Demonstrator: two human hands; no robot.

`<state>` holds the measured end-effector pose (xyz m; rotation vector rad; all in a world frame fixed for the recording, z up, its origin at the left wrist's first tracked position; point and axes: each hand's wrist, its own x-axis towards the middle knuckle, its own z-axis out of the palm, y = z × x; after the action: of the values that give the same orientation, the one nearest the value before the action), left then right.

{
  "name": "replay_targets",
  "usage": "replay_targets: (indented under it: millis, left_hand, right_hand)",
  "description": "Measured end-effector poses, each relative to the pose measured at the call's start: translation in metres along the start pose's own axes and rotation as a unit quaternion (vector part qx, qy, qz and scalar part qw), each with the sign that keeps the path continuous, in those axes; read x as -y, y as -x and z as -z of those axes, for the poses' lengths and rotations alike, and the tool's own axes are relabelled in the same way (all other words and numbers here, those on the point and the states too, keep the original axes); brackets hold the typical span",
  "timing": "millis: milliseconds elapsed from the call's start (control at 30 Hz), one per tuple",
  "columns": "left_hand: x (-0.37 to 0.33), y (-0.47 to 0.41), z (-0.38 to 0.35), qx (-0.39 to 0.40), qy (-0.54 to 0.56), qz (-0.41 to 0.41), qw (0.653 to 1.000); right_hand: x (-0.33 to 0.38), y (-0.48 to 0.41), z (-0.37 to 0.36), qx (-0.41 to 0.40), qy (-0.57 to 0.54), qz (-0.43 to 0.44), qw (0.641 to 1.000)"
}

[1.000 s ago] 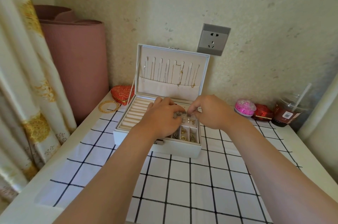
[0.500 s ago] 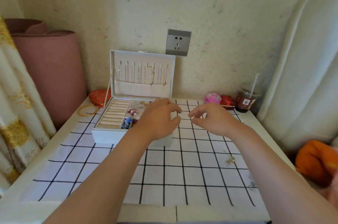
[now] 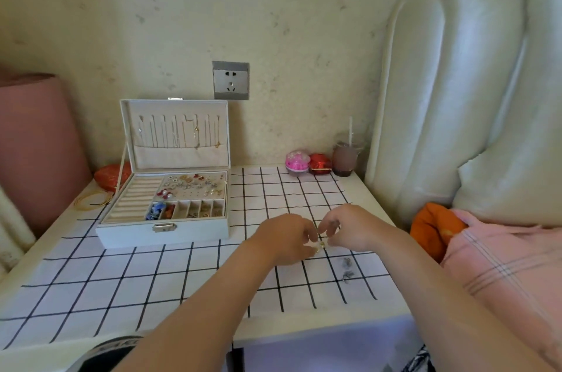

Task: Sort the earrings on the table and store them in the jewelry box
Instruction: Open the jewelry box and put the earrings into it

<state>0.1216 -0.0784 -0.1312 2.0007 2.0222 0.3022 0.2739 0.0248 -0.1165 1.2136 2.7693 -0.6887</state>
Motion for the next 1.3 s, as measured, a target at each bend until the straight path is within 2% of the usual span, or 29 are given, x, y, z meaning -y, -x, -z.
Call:
replay_targets:
  millis: [100,333,467,567,800,933,1067,1167,1300]
  left_hand:
    - [-0.005,-0.006,-0.010,0.001,-0.005,0.005,1.000]
    - [-0.006,-0.016,-0.018,-0.006,0.002,0.036,0.999]
    - [0.002,-0.015,-0.012,-0.007,0.030,0.052,0.998]
    - [0.010,-0.012,-0.001,-0.038,0.066,0.069,0.995]
    - [0.036,0.002,0.024,-0.086,0.154,0.093,0.980]
    - [0.052,0.011,0.037,-0.119,0.208,0.109,0.965]
    - [0.065,0.019,0.047,-0.150,0.255,0.109,0.949]
    - [0.075,0.026,0.055,-0.180,0.309,0.118,0.926]
    - [0.088,0.038,0.064,-0.212,0.387,0.136,0.887]
  right_hand:
    - [-0.003,-0.003,-0.003,0.023,0.005,-0.004,1.000]
    - [0.000,-0.012,-0.012,0.021,0.036,-0.002,0.999]
    - [0.001,-0.018,-0.011,0.021,-0.009,0.008,1.000]
    - [0.003,-0.022,-0.011,-0.008,-0.039,0.020,0.999]
    - [0.035,-0.027,-0.011,-0.061,-0.183,0.039,0.981]
    - [0.057,-0.032,-0.012,-0.082,-0.267,0.048,0.959]
    - [0.085,-0.037,-0.012,-0.066,-0.410,0.065,0.907]
    - [0.101,-0.044,-0.014,-0.062,-0.478,0.087,0.872]
    - [0.123,-0.054,-0.016,-0.074,-0.519,0.104,0.845]
